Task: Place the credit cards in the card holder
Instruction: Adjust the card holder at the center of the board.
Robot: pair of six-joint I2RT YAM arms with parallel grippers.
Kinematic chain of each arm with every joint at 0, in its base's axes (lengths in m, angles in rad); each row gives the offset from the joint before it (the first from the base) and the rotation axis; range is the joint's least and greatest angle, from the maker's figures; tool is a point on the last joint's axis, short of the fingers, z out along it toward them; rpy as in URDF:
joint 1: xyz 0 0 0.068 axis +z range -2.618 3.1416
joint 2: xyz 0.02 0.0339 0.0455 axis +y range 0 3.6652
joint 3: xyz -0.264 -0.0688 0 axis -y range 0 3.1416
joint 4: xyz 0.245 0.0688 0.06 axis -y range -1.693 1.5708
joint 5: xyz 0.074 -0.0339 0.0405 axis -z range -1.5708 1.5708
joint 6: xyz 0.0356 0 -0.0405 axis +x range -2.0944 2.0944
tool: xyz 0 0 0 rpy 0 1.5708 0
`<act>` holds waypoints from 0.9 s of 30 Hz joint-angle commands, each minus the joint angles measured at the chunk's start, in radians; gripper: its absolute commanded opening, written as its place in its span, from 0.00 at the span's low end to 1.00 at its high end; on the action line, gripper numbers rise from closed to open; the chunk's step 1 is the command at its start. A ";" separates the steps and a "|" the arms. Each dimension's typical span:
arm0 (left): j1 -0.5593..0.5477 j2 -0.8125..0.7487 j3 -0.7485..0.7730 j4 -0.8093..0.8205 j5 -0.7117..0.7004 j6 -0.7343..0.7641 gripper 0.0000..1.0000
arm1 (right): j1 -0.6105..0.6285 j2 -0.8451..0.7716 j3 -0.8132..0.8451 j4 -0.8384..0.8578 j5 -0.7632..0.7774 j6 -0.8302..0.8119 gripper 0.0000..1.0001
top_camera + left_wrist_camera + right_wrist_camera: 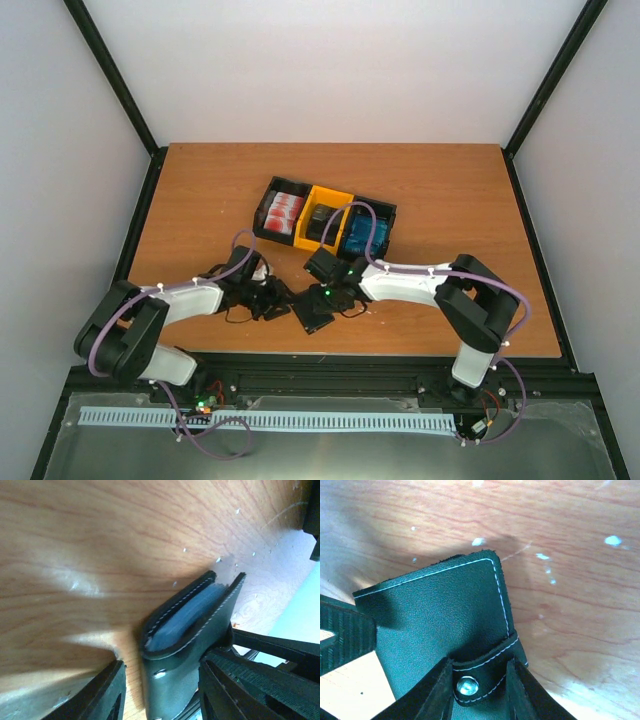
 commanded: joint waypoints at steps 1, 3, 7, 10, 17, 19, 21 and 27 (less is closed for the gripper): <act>-0.009 0.042 0.034 -0.076 -0.081 -0.003 0.42 | -0.046 -0.045 -0.074 0.063 -0.047 0.071 0.28; -0.009 0.061 0.044 -0.122 -0.095 -0.004 0.41 | -0.056 -0.061 -0.093 0.085 -0.058 0.086 0.28; -0.009 0.083 0.051 -0.098 -0.076 0.007 0.41 | -0.072 -0.086 -0.123 0.124 -0.081 0.113 0.28; -0.009 0.076 0.042 -0.018 -0.038 0.021 0.44 | -0.099 -0.101 -0.158 0.173 -0.125 0.134 0.28; -0.009 0.105 0.030 0.153 0.089 0.059 0.51 | -0.155 -0.092 -0.212 0.295 -0.273 0.162 0.29; -0.009 0.129 0.040 0.189 0.118 0.073 0.50 | -0.160 -0.079 -0.205 0.309 -0.301 0.159 0.29; -0.009 0.149 0.052 0.199 0.137 0.086 0.47 | -0.163 -0.068 -0.196 0.321 -0.321 0.154 0.29; -0.009 0.155 0.094 0.143 0.116 0.125 0.24 | -0.167 -0.054 -0.171 0.293 -0.297 0.129 0.29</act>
